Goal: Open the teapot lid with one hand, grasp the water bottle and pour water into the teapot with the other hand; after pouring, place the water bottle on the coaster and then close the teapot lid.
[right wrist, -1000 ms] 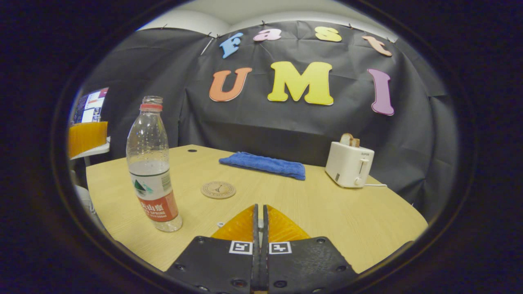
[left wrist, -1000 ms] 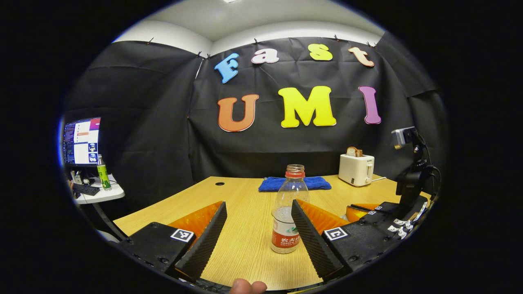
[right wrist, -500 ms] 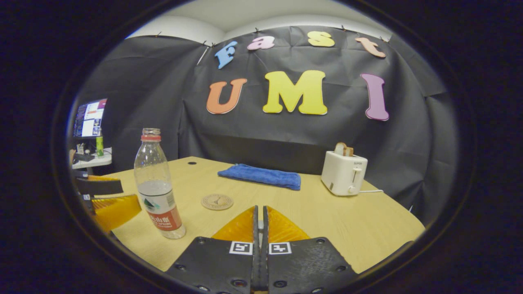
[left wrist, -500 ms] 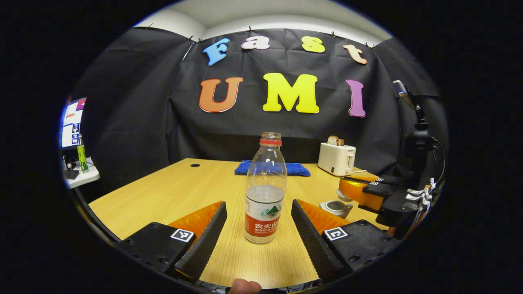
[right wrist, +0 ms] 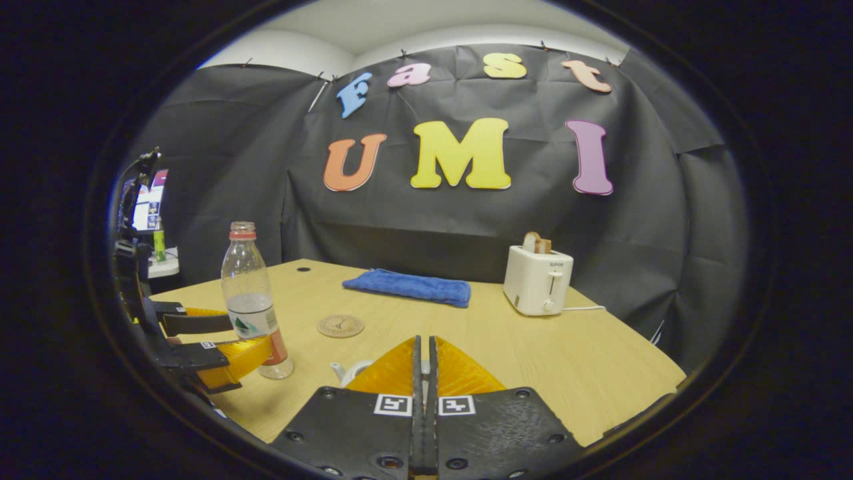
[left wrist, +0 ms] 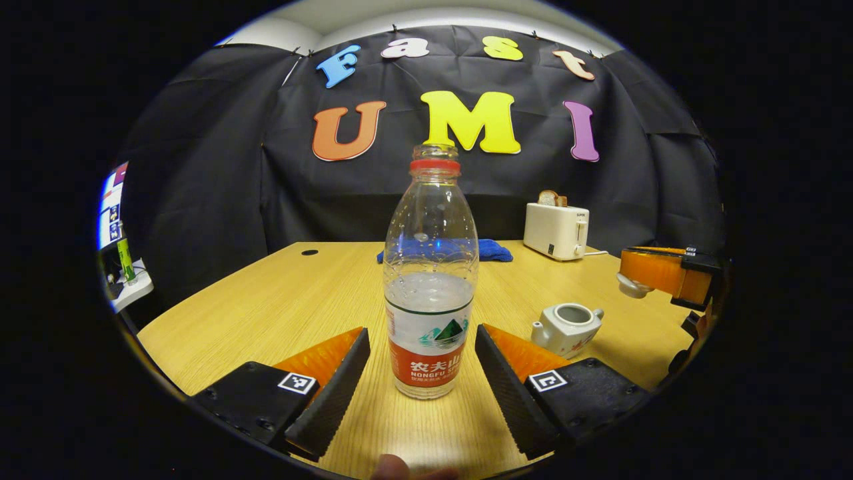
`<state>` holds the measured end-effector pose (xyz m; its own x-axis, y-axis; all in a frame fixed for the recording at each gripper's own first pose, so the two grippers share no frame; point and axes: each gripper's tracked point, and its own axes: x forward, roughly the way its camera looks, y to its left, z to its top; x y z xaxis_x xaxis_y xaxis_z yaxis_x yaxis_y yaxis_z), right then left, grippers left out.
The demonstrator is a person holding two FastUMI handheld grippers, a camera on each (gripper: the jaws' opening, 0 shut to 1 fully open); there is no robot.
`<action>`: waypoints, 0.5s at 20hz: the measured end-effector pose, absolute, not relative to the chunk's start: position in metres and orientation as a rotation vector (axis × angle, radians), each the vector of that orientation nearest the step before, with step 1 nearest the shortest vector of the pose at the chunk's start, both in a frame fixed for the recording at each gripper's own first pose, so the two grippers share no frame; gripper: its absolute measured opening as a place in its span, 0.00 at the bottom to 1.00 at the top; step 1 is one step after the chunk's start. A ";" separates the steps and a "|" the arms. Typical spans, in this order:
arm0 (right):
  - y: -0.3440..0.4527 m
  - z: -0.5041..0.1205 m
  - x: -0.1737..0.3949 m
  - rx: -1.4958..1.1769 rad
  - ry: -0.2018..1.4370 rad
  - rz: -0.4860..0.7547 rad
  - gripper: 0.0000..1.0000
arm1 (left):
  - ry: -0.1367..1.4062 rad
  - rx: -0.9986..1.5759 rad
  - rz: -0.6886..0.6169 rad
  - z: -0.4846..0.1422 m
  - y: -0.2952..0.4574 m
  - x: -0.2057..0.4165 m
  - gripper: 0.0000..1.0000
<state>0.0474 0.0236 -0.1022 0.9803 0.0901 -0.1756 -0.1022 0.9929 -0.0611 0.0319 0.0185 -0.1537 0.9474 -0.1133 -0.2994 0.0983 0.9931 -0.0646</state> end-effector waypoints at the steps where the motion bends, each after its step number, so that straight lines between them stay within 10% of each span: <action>1: 0.022 -0.103 0.047 -0.068 0.176 0.096 0.00 | 0.307 -0.049 -0.115 -0.153 0.016 0.032 1.00; 10: 0.005 -0.114 0.039 -0.062 0.207 0.087 0.00 | 0.334 0.008 -0.139 -0.158 0.012 0.035 0.77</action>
